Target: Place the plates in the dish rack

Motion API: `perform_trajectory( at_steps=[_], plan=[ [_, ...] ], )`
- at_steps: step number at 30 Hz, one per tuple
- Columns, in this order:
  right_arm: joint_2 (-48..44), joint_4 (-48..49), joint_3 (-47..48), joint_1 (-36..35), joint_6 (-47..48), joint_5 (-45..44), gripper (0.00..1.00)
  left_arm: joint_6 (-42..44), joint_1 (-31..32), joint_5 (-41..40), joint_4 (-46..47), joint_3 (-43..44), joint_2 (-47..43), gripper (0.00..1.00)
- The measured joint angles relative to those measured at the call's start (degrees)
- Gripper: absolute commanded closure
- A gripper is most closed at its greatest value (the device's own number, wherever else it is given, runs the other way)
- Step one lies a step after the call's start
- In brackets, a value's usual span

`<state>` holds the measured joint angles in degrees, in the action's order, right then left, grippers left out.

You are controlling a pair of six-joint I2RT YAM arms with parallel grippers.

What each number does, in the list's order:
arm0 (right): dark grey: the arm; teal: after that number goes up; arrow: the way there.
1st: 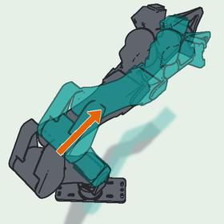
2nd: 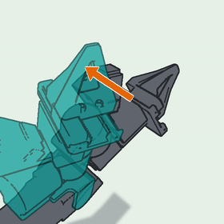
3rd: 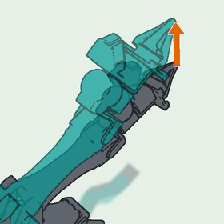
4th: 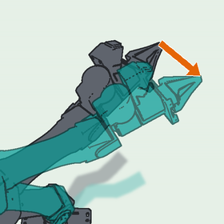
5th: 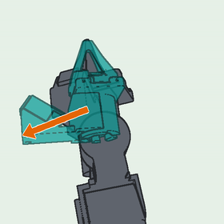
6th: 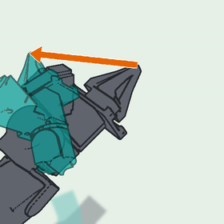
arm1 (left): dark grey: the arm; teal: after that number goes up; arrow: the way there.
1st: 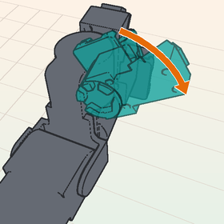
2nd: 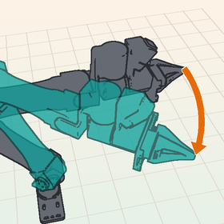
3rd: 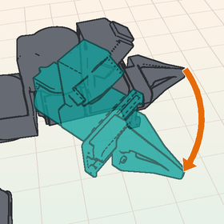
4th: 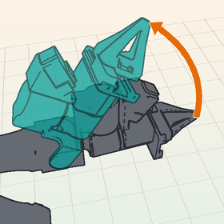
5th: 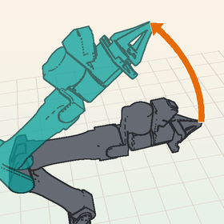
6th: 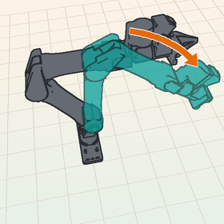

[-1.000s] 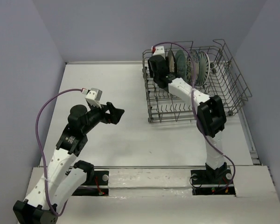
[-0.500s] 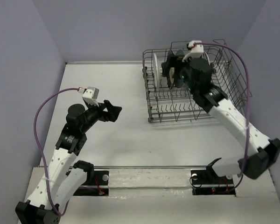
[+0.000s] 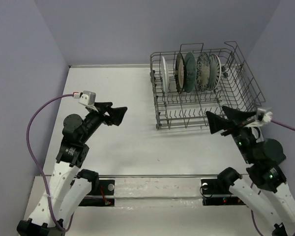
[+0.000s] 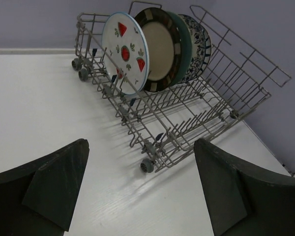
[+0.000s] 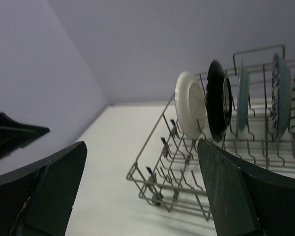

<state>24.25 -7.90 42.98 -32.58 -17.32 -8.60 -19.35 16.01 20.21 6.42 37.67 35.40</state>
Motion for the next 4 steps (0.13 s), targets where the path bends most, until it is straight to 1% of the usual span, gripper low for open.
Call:
perform_trajectory(
  at_steps=[1,4],
  plan=[
    [-4.4,0.1,-0.5,0.0,-0.6,-0.4,0.0,-0.4,0.0,0.4,1.0,-0.1,0.0,0.01],
    [-11.3,1.8,-0.9,0.0,-1.8,-2.4,0.0,-1.3,0.0,1.9,2.6,-0.1,0.2,0.01]
  ],
)
